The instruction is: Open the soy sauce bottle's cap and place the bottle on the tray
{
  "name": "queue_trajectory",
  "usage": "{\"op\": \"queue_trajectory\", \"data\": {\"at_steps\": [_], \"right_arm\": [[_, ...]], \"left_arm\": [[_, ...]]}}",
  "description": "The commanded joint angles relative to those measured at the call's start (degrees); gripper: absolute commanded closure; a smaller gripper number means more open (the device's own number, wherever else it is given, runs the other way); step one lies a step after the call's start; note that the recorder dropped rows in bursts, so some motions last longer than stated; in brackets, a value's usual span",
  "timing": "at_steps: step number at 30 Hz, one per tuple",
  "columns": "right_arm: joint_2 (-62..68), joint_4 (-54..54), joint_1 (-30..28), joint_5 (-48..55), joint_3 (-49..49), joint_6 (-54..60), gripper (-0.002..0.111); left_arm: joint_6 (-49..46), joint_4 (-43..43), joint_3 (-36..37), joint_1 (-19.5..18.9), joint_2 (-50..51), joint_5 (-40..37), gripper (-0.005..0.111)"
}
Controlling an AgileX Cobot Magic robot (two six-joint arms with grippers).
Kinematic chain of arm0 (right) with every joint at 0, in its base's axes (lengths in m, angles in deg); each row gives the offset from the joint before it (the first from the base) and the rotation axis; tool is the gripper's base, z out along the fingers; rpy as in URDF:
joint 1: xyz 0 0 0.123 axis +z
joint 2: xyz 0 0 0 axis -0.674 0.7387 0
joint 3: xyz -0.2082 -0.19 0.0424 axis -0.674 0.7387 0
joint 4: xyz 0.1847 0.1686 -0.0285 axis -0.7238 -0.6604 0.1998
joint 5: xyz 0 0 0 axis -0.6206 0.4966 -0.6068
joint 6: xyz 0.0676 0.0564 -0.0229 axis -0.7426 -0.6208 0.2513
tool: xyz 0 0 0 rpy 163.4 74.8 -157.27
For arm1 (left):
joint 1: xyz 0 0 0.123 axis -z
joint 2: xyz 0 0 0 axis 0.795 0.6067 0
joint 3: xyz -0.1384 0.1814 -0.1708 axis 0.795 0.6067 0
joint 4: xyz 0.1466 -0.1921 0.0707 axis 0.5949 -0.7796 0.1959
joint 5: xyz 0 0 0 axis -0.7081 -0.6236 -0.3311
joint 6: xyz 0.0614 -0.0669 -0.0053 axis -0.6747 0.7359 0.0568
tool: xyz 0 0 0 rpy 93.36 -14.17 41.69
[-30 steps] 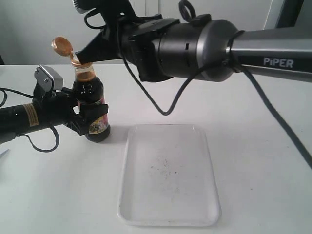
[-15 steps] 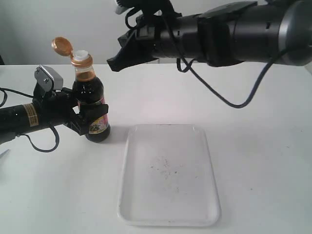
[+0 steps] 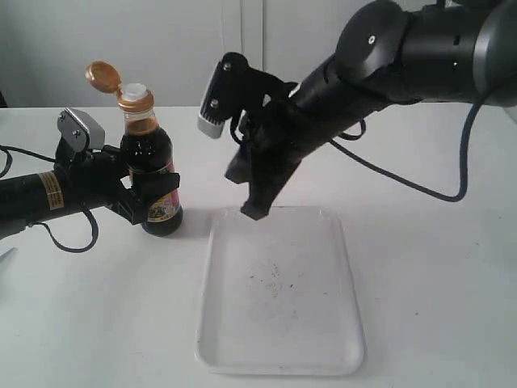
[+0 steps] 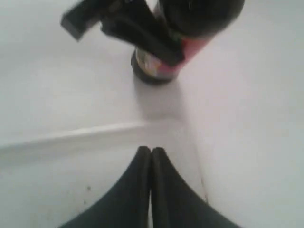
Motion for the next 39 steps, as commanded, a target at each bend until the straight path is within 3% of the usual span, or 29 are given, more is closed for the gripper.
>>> {"op": "queue_trajectory", "data": {"at_steps": [1, 4, 16, 23, 39], "right_arm": [[-0.7, 19.1, -0.6, 2.5, 0.2, -15.9, 0.108], [-0.8, 25.8, -1.5, 3.2, 0.2, -24.5, 0.108], [-1.0, 26.3, -13.4, 2.2, 0.1, -43.0, 0.108], [-3.1, 32.2, -18.6, 0.9, 0.2, -52.6, 0.108], [-13.5, 31.1, -30.7, -3.2, 10.2, -54.4, 0.108]], "left_arm": [[0.1, 2.0, 0.4, 0.4, -0.3, 0.2, 0.107], [0.1, 2.0, 0.4, 0.4, -0.3, 0.2, 0.107], [0.5, 1.9, 0.4, 0.4, -0.3, 0.2, 0.107], [0.8, 1.8, 0.4, 0.4, -0.3, 0.2, 0.107], [0.8, 1.3, 0.4, 0.4, -0.4, 0.2, 0.107]]}}
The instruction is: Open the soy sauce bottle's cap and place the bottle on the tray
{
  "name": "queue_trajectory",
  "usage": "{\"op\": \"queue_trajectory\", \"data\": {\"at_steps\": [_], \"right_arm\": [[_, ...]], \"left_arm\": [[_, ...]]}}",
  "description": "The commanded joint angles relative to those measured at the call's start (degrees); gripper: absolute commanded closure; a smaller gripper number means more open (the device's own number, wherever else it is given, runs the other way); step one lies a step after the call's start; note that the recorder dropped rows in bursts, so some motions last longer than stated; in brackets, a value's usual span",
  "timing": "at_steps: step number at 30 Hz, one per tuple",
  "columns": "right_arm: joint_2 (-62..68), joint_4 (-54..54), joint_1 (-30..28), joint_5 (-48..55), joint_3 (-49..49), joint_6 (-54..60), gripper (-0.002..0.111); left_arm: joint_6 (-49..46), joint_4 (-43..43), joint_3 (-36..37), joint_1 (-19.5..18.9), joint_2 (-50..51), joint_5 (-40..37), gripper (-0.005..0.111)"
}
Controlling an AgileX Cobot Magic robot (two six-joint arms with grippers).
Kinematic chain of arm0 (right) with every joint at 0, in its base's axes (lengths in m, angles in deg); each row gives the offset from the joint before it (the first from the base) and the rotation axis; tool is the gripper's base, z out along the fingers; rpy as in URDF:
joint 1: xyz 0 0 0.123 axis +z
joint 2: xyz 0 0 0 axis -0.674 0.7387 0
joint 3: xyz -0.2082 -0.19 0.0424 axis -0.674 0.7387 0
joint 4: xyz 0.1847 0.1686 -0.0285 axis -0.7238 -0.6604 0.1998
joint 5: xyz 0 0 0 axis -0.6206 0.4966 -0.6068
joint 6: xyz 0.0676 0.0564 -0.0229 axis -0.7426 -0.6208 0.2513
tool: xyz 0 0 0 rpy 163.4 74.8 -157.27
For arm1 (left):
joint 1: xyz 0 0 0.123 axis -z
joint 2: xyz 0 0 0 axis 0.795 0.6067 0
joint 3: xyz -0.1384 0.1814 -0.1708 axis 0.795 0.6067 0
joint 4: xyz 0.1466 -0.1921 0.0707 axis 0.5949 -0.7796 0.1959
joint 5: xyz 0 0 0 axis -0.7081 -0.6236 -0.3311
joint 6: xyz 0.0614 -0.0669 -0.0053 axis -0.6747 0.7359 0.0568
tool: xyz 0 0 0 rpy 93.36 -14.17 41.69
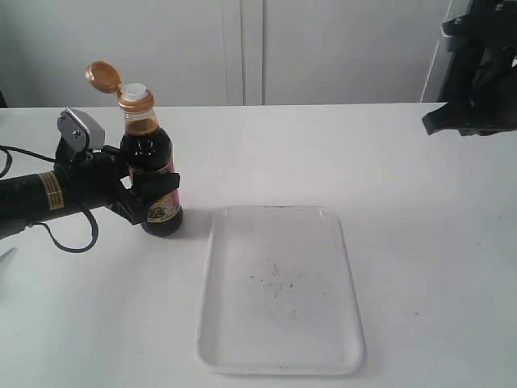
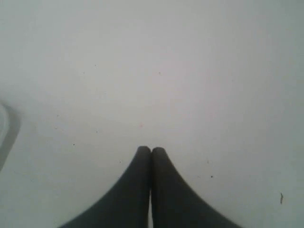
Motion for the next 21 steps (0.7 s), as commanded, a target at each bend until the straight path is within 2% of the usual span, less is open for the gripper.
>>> {"op": "queue_trajectory", "data": {"at_steps": [1, 10, 16, 21], "right_arm": [[-3.4, -0.4, -2.1, -0.9, 2.8, -0.2, 0.108], [-7.9, -1.7, -3.0, -7.0, 10.0, 1.8, 0.108], [-8.1, -1.7, -3.0, -7.6, 10.5, 2.0, 0.108], [-8.1, -1.7, -3.0, -8.7, 10.5, 2.2, 0.108]], "left_arm": [[0.6, 1.3, 0.4, 0.3, -0.4, 0.2, 0.107], [0.6, 0.6, 0.4, 0.3, -1.5, 0.2, 0.107], [0.5, 0.6, 0.4, 0.3, -3.1, 0.2, 0.107], [1.0, -2.6, 0.4, 0.3, -5.8, 0.2, 0.107]]}}
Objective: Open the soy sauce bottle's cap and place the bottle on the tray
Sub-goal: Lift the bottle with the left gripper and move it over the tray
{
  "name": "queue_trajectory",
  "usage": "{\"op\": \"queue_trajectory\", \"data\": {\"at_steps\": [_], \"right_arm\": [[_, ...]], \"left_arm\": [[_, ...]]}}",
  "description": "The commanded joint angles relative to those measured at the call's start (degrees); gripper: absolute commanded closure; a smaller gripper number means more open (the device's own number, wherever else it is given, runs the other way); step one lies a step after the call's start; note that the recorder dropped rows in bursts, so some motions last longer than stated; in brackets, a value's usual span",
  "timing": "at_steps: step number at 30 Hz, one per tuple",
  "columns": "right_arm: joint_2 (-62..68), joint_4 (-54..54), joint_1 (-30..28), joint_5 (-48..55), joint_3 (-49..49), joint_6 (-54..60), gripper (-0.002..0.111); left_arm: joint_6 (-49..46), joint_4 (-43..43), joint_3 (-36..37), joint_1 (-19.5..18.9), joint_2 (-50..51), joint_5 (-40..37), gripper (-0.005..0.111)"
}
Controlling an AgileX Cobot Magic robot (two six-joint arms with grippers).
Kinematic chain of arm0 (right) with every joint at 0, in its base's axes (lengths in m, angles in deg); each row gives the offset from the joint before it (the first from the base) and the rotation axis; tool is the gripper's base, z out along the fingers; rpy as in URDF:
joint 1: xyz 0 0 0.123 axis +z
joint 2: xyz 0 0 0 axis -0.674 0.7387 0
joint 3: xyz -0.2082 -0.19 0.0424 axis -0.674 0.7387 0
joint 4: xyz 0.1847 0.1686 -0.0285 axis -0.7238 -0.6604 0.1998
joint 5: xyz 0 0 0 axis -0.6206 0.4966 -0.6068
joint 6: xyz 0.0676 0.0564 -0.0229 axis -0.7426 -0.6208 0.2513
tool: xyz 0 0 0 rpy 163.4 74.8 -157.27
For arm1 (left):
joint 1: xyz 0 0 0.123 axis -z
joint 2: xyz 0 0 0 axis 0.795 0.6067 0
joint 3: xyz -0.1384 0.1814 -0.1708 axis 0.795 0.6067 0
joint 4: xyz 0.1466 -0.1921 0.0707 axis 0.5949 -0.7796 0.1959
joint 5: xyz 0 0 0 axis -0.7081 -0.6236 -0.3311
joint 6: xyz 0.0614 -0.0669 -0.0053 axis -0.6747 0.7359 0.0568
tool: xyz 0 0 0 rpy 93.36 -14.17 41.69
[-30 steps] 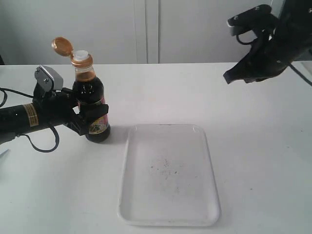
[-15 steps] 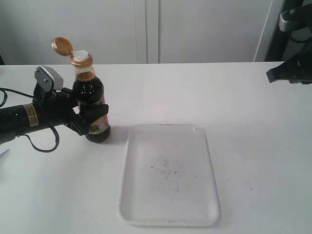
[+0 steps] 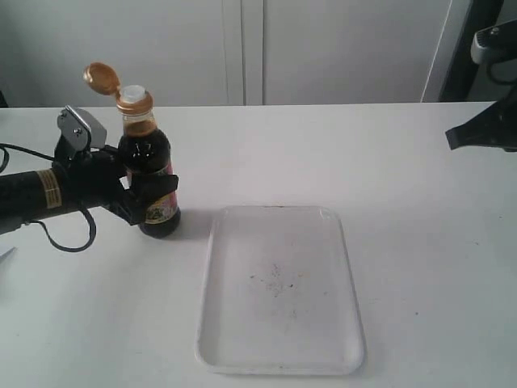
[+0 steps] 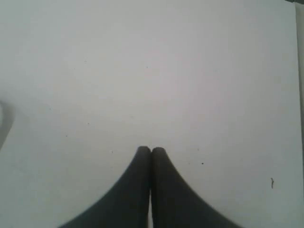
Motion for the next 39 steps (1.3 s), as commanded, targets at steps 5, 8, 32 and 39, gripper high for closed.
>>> {"op": "queue_trajectory", "data": {"at_steps": [5, 8, 32, 39], "right_arm": [[-0.6, -0.6, -0.3, -2.2, 0.4, 0.7, 0.108], [-0.6, -2.3, -0.3, -2.7, 0.4, 0.7, 0.108], [-0.6, -6.6, -0.3, -3.4, 0.6, 0.7, 0.108], [-0.6, -6.7, -0.3, -4.7, 1.6, 0.7, 0.108]], "left_arm": [[3.3, -3.4, -0.1, 0.2, -7.4, 3.6, 0.107], [4.9, -3.4, -0.1, 0.2, -9.4, 3.6, 0.107], [10.2, -3.4, 3.3, 13.9, -14.4, 3.6, 0.107], [6.7, -7.0, 3.3, 20.8, -14.4, 3.6, 0.107]]}}
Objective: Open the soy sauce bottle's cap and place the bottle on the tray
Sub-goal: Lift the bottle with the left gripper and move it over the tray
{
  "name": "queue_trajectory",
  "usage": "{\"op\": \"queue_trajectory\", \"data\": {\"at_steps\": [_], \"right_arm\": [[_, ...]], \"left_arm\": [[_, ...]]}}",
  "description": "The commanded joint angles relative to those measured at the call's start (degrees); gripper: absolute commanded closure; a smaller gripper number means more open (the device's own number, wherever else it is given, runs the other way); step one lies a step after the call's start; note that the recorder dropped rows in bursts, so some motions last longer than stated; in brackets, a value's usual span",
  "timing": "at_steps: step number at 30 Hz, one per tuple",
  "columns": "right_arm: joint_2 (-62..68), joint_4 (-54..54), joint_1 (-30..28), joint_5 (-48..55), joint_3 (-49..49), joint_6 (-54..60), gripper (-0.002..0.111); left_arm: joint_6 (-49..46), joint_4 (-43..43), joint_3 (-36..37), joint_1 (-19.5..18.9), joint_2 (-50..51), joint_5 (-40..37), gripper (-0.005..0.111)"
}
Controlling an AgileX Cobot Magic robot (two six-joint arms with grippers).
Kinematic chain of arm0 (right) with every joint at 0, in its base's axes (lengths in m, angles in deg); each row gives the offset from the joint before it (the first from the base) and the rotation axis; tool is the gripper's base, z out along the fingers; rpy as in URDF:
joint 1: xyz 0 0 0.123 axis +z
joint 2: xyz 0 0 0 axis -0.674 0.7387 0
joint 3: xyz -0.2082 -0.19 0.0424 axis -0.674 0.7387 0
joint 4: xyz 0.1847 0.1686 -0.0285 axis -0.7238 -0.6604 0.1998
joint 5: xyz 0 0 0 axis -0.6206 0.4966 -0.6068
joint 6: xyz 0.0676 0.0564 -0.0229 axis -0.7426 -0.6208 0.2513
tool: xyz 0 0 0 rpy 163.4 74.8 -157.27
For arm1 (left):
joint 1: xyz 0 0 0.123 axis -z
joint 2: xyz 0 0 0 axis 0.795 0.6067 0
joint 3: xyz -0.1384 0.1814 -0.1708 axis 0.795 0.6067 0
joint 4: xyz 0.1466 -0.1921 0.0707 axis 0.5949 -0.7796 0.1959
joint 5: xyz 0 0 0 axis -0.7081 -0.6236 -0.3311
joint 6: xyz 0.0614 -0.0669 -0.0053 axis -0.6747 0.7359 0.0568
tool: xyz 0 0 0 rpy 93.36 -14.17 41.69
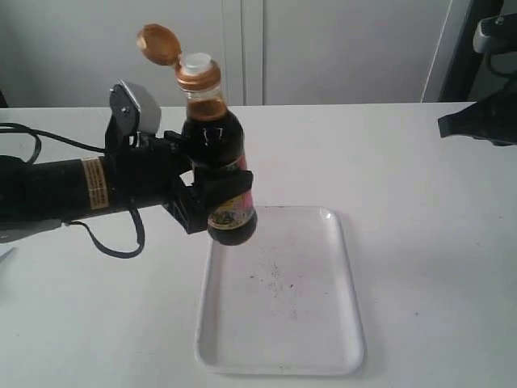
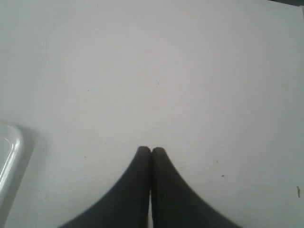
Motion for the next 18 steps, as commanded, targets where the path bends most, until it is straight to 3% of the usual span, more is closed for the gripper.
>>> {"op": "queue_trajectory", "data": {"at_steps": [1, 11, 18], "right_arm": [[-0.4, -0.4, -0.3, -1.4, 0.8, 0.6, 0.108], [-0.3, -0.9, -0.3, -1.6, 0.8, 0.6, 0.108], [-0.3, -1.6, -0.3, -1.7, 0.8, 0.6, 0.108]], "left_arm": [[-2.9, -5.6, -0.4, 4.5, -1.8, 5.1, 0.107], [-8.1, -12.1, -0.4, 12.2, -1.4, -0.7, 0.107], [-11.2, -13.0, -0.4, 12.7, 2.3, -0.8, 0.107]]}}
